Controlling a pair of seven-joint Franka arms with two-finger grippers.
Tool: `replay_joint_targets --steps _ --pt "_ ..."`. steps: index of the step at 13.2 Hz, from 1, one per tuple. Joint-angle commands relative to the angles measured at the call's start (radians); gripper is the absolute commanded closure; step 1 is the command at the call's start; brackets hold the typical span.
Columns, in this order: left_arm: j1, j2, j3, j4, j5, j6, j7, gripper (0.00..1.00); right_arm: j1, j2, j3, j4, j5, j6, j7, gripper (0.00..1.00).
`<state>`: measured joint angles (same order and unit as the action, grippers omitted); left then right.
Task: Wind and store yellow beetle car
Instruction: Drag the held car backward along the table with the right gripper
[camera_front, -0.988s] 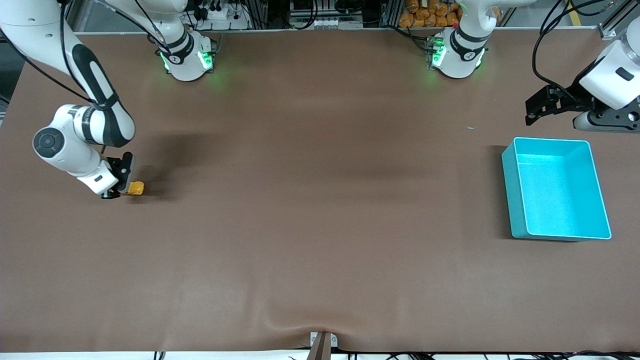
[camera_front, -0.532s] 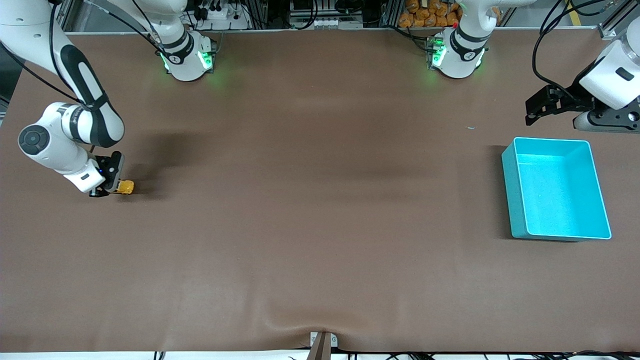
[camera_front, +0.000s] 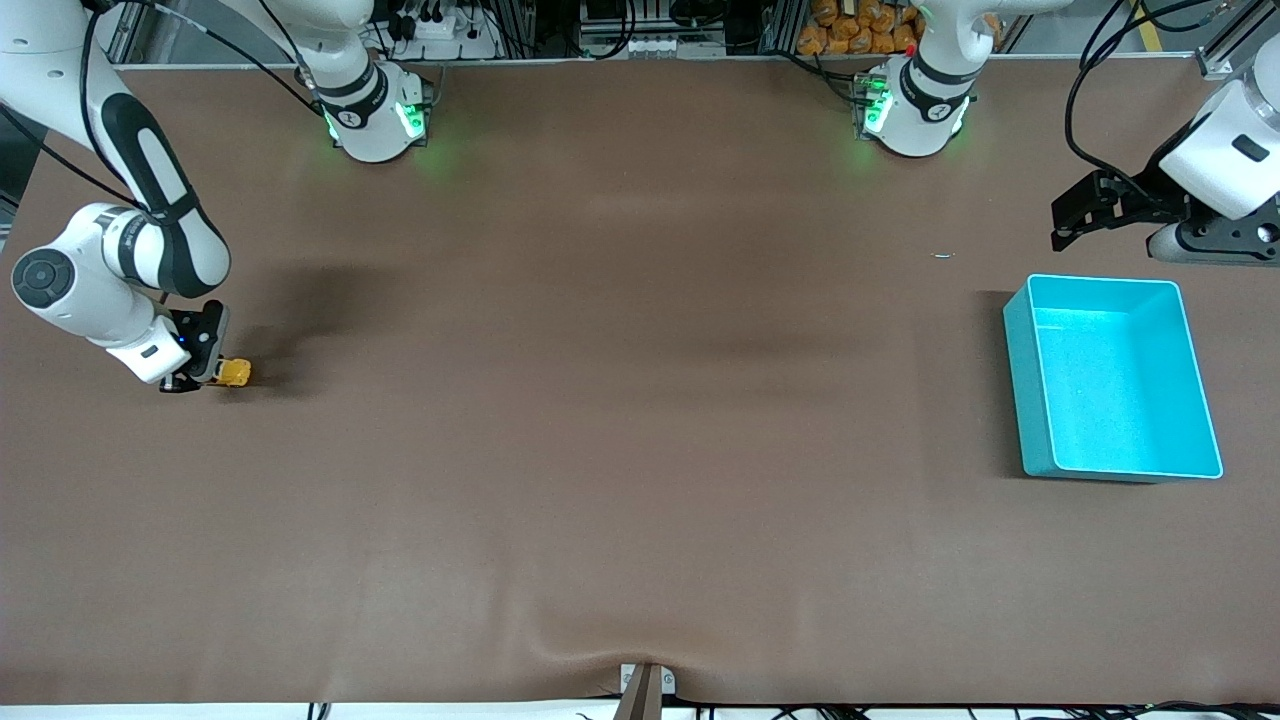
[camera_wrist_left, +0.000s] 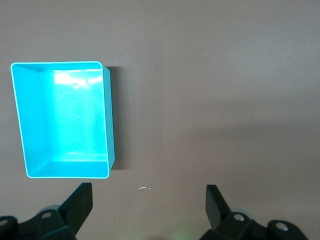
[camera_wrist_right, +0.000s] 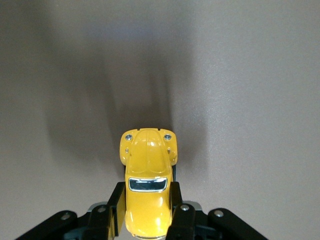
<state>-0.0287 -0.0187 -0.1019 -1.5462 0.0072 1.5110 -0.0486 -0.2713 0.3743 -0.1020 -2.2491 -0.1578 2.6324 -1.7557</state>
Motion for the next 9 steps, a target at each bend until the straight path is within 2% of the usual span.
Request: replay_joint_targets --steps 1,9 --pt "0.003 0.008 -0.006 0.02 0.02 -0.014 -0.008 0.0 -0.045 0.063 0.012 0.034 -0.014 0.003 -0.039 0.6" --pt "-0.01 0.006 -0.006 0.023 0.011 -0.014 -0.016 0.0 -0.075 0.067 0.012 0.052 -0.014 0.001 -0.07 0.59"
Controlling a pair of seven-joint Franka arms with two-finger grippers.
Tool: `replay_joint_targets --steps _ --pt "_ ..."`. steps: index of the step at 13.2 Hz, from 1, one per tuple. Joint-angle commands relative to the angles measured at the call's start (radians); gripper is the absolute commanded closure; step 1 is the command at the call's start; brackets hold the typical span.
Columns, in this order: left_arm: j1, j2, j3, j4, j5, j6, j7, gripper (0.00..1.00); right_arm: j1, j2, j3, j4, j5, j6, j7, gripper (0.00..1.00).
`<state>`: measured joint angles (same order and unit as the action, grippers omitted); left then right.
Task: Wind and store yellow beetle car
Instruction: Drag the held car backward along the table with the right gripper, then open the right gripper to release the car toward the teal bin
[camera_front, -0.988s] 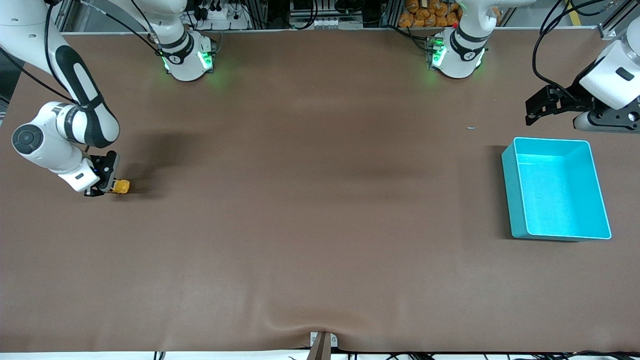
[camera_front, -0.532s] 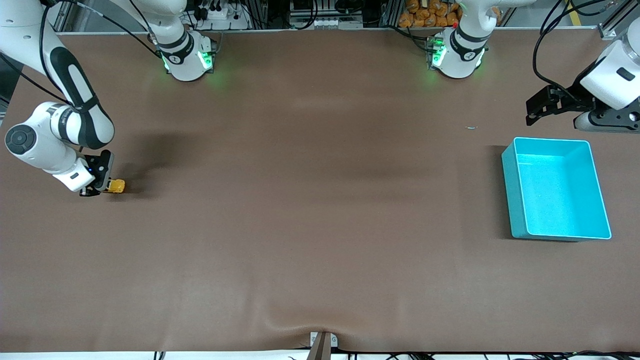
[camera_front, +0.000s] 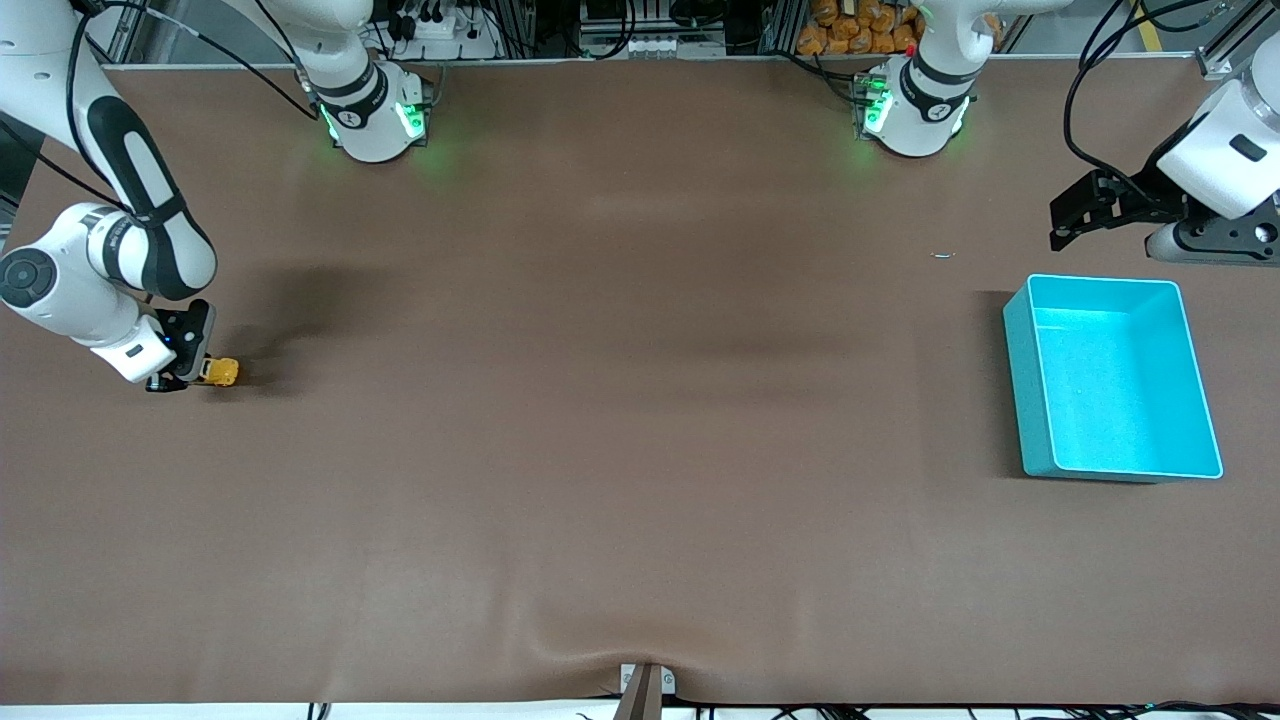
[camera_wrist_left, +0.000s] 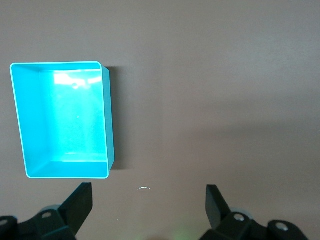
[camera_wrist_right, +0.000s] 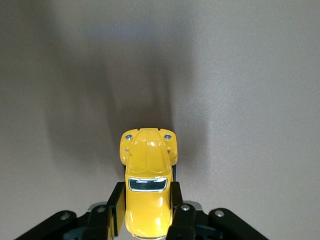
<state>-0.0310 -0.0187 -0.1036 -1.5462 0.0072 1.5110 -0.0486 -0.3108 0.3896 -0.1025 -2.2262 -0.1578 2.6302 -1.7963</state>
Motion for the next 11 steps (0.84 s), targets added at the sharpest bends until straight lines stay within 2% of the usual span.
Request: replay_joint_targets --steps 1,8,11 --pt "-0.007 0.006 -0.004 0.023 0.013 -0.014 -0.017 0.0 -0.042 0.052 0.012 0.03 -0.014 0.004 -0.041 0.59" --pt "0.002 0.019 -0.004 0.018 0.017 -0.014 -0.019 0.0 -0.047 0.052 0.014 0.043 -0.014 -0.001 -0.089 0.59" --pt "0.013 0.022 0.012 0.015 0.017 -0.014 -0.1 0.0 -0.047 0.052 0.014 0.046 -0.013 -0.005 -0.09 0.59"
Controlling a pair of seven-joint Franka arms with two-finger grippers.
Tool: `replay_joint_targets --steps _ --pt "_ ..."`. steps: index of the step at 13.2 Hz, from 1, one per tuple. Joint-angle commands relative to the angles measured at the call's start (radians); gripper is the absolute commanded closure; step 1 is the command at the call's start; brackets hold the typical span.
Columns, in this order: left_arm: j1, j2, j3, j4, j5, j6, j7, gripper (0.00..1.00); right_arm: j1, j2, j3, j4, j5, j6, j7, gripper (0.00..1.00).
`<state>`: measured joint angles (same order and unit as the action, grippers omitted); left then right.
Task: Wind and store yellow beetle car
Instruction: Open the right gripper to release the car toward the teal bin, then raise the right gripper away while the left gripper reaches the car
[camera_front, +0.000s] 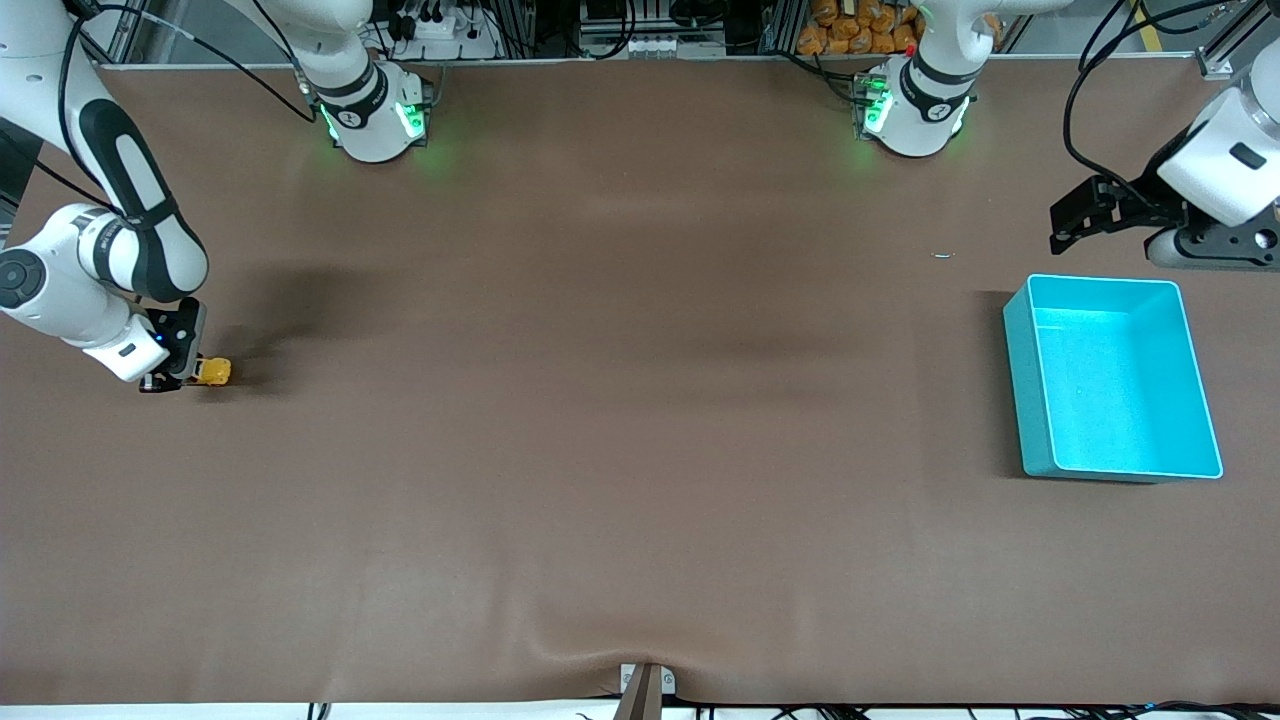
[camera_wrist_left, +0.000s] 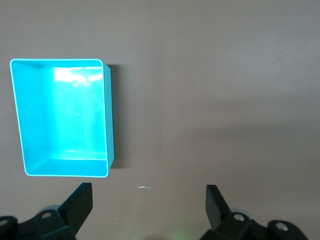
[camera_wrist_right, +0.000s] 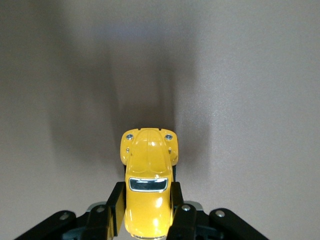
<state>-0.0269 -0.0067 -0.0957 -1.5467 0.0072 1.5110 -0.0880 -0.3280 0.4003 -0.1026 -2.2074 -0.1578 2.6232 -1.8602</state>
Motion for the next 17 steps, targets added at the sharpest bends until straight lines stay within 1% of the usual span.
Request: replay_joint_targets --steps 1,2,3,4,5,6,7,10,12,13,15,17 --pt "0.015 0.01 0.004 0.017 0.01 -0.014 -0.074 0.0 -0.029 0.041 0.014 0.031 -0.013 0.0 -0.028 0.59" --pt "0.015 0.01 0.004 0.016 0.007 -0.014 -0.073 0.0 -0.031 0.041 0.014 0.034 -0.013 -0.003 -0.028 0.59" --pt "0.012 0.011 0.002 0.016 0.007 -0.014 -0.072 0.0 -0.032 0.041 0.014 0.035 -0.013 -0.002 -0.027 0.56" --pt "0.005 0.011 -0.004 0.01 0.007 -0.014 -0.078 0.0 -0.032 0.041 0.014 0.037 -0.003 -0.002 -0.027 0.44" --pt "0.004 0.011 -0.009 0.005 0.007 -0.015 -0.084 0.0 -0.032 0.045 0.014 0.037 0.012 -0.003 -0.025 0.3" --pt "0.001 0.011 -0.012 0.004 0.007 -0.021 -0.087 0.0 -0.032 0.043 0.014 0.038 0.029 -0.005 -0.022 0.13" --pt "0.004 0.011 -0.015 -0.003 0.005 -0.022 -0.087 0.0 -0.032 0.043 0.012 0.049 0.041 -0.023 -0.022 0.0" --pt "0.01 0.005 -0.013 -0.019 -0.027 -0.022 -0.091 0.0 -0.043 0.046 0.012 0.161 0.053 -0.205 -0.024 0.0" --pt "0.013 -0.001 -0.013 -0.036 -0.029 -0.022 -0.091 0.0 -0.046 0.057 0.011 0.21 0.114 -0.291 -0.027 0.0" --pt "0.013 -0.001 -0.013 -0.039 -0.029 -0.022 -0.102 0.0 -0.058 0.06 0.012 0.221 0.127 -0.313 -0.027 0.0" --pt "0.013 -0.006 -0.013 -0.056 -0.03 -0.02 -0.176 0.0 -0.062 0.061 0.012 0.229 0.132 -0.315 -0.025 0.0" --pt "0.012 -0.027 -0.015 -0.091 -0.03 -0.014 -0.19 0.0 -0.074 0.061 0.012 0.236 0.135 -0.325 -0.024 0.0"
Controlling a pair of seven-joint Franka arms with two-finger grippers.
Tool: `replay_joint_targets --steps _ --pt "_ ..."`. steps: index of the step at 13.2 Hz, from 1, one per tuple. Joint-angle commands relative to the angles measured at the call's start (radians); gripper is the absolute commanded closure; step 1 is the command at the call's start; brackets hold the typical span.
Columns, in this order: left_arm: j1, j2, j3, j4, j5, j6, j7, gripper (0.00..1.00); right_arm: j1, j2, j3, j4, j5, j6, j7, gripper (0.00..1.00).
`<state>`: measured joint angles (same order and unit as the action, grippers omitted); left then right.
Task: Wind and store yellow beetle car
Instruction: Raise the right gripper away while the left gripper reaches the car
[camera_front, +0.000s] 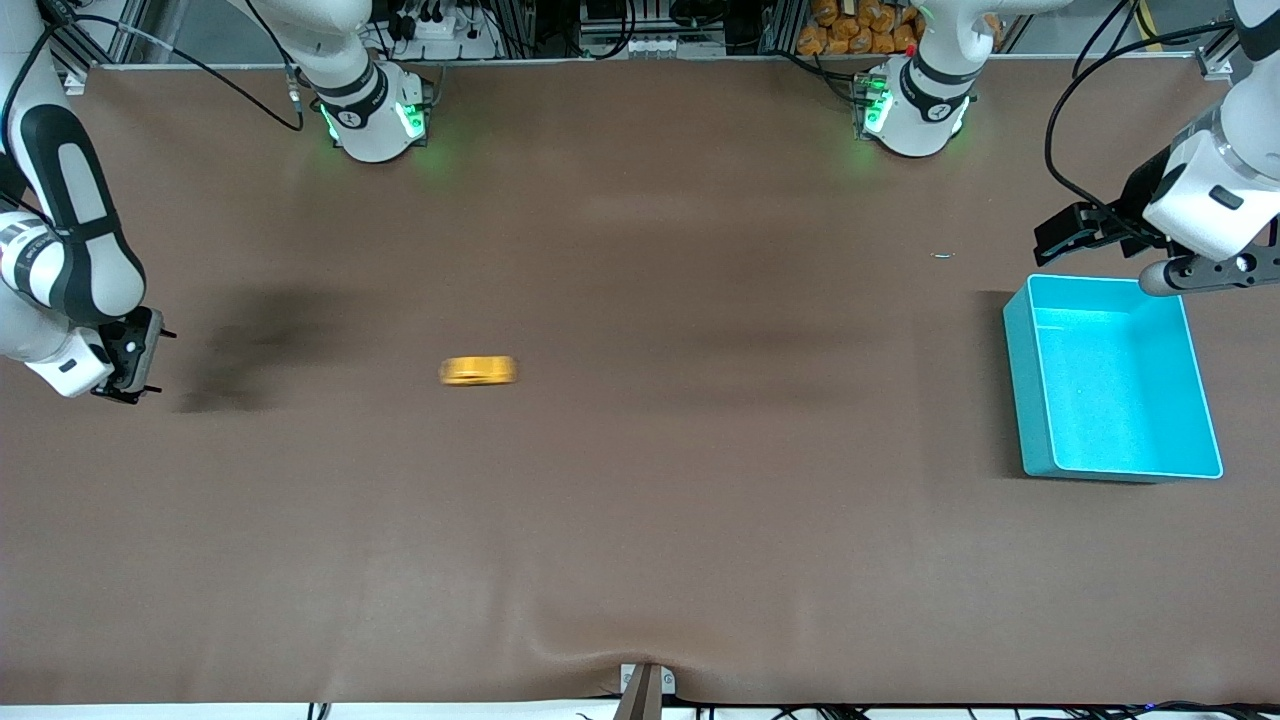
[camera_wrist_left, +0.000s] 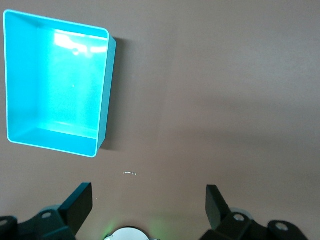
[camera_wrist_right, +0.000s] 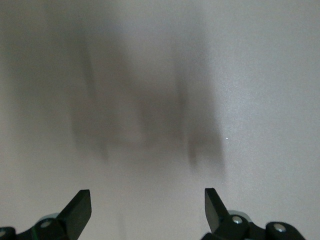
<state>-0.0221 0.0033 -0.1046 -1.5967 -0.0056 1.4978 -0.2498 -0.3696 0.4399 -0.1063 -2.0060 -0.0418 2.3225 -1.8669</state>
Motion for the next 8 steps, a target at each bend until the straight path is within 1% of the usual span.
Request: replay_joint_targets --steps 1,3,5,6,8 --pt "0.007 -0.055 -0.006 -0.069 -0.019 0.012 -0.043 0.0 -0.035 0.022 0.017 0.035 0.019 -0.032 -0.017 0.0" --pt "0.002 -0.124 -0.006 -0.174 -0.019 0.079 -0.103 0.0 -0.038 0.022 0.017 0.036 0.02 -0.032 -0.017 0.0" --pt "0.002 -0.201 -0.026 -0.303 -0.027 0.171 -0.201 0.0 -0.038 0.022 0.014 0.035 0.057 -0.035 -0.018 0.0" --pt "0.002 -0.216 -0.026 -0.34 -0.049 0.202 -0.256 0.0 -0.038 0.022 0.014 0.035 0.057 -0.035 -0.018 0.0" --pt "0.002 -0.213 -0.027 -0.362 -0.066 0.222 -0.389 0.0 -0.038 0.022 0.016 0.038 0.06 -0.034 -0.014 0.0"
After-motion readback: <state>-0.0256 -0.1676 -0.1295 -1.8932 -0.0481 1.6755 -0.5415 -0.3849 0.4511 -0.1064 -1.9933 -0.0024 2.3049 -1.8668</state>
